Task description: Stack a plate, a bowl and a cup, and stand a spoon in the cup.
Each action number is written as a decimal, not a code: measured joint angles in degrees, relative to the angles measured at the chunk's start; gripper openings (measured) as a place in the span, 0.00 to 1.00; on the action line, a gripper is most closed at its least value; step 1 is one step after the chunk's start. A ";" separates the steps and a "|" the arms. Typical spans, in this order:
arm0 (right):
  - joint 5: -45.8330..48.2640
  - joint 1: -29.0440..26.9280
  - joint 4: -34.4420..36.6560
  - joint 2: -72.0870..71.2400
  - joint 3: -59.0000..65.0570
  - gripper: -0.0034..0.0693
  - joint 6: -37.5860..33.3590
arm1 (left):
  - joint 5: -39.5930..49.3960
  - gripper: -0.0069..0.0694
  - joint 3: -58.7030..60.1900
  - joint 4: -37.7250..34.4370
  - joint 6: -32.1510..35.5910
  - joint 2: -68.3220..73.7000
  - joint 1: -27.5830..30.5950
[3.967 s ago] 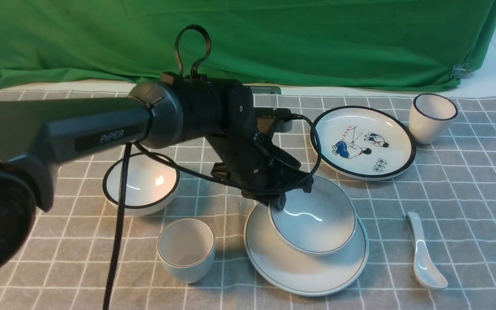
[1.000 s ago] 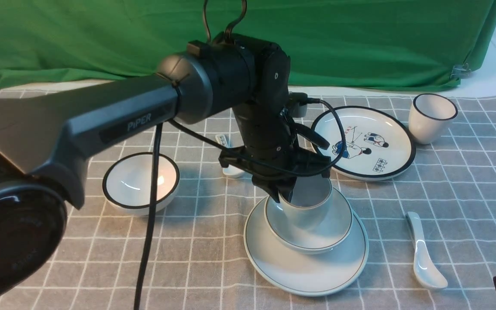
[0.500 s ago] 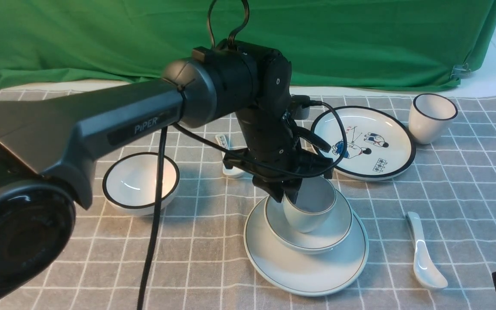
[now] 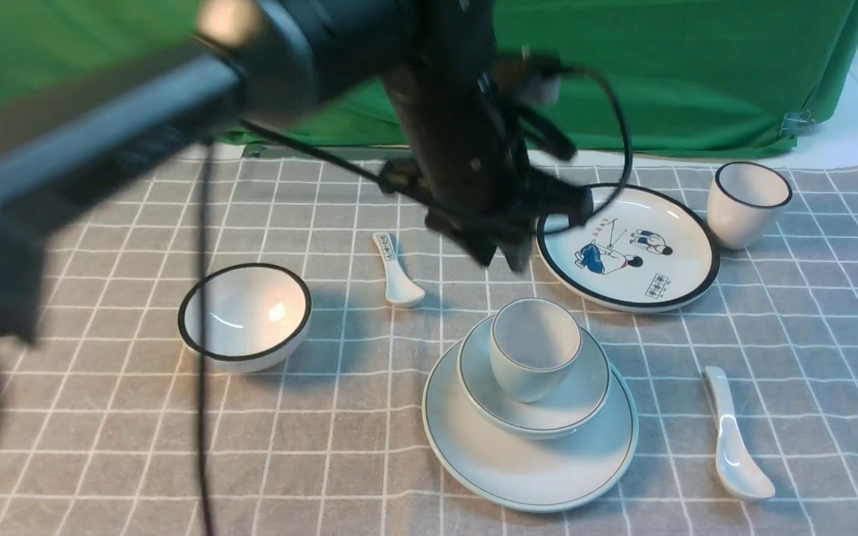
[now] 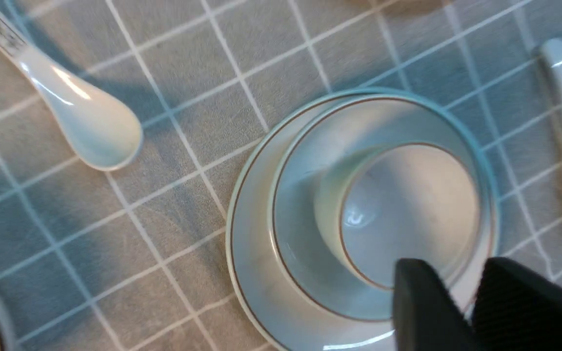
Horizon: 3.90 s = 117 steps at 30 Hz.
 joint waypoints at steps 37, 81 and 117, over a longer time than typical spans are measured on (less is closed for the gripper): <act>-10.75 -1.94 6.17 45.75 -15.72 0.30 -8.47 | -35.50 0.10 69.28 1.57 -3.77 -51.04 0.00; -90.29 22.61 14.46 29.75 11.78 0.32 -9.07 | -41.82 0.10 69.54 5.45 -4.54 -51.04 0.00; -38.35 7.88 12.87 -38.99 17.30 0.08 -19.59 | -46.10 0.10 87.00 11.69 -9.00 -88.17 0.00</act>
